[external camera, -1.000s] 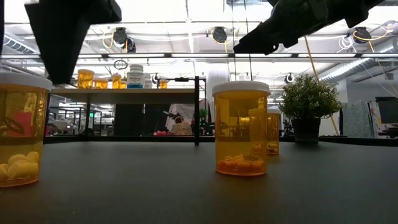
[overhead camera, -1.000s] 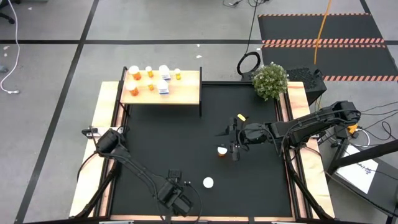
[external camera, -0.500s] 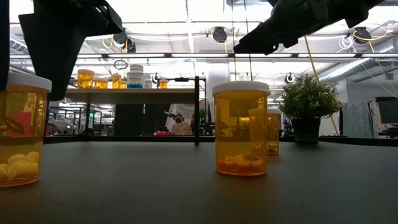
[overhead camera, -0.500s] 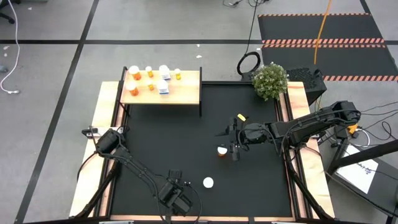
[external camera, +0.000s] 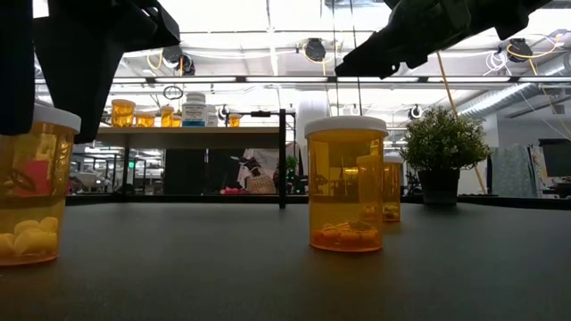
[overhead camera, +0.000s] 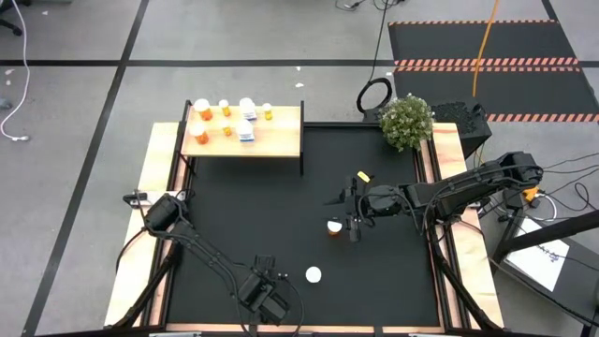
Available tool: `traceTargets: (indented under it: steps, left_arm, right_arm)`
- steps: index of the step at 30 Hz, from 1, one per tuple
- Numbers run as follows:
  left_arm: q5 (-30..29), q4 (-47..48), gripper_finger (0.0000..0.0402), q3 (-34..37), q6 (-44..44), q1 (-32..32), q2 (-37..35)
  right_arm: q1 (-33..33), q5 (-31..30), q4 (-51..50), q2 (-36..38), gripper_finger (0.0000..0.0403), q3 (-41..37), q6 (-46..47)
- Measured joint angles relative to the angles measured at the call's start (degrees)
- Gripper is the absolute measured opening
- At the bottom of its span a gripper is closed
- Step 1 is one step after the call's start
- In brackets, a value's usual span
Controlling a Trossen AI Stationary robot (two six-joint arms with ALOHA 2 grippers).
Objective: Pick and place medicine bottles onto shelf by color
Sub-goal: Put the small orange pill bottle on the shelf aligned with the other small orange pill bottle
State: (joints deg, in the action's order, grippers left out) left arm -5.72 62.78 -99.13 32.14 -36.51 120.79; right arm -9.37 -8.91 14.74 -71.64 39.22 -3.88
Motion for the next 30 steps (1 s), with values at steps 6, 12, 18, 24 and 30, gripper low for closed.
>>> traceTargets:
  steps: [6,12,18,24,30]
  left_arm:
    - [-0.03,-0.07,0.0130,-0.01,-0.32,0.00,0.00]
    - [0.02,-0.07,0.0126,-0.02,-0.39,0.02,0.00]
    - [1.25,0.17,0.0126,-0.04,-0.88,0.23,-0.44]
    - [1.40,5.12,0.0125,-3.23,-3.23,1.32,-1.44]
    - [1.05,16.24,0.0125,-10.86,-8.88,4.12,-1.70]
  right_arm:
    - [0.00,-0.02,0.00,0.00,0.0201,0.00,0.00]
    - [0.00,-0.01,0.00,0.00,0.0201,0.00,0.00]
    - [0.00,0.00,0.00,0.00,0.0201,0.00,0.00]
    - [0.00,0.00,-0.02,0.00,0.0201,0.00,-0.02]
    - [0.00,-0.02,-0.02,0.00,0.0201,0.00,-0.24]
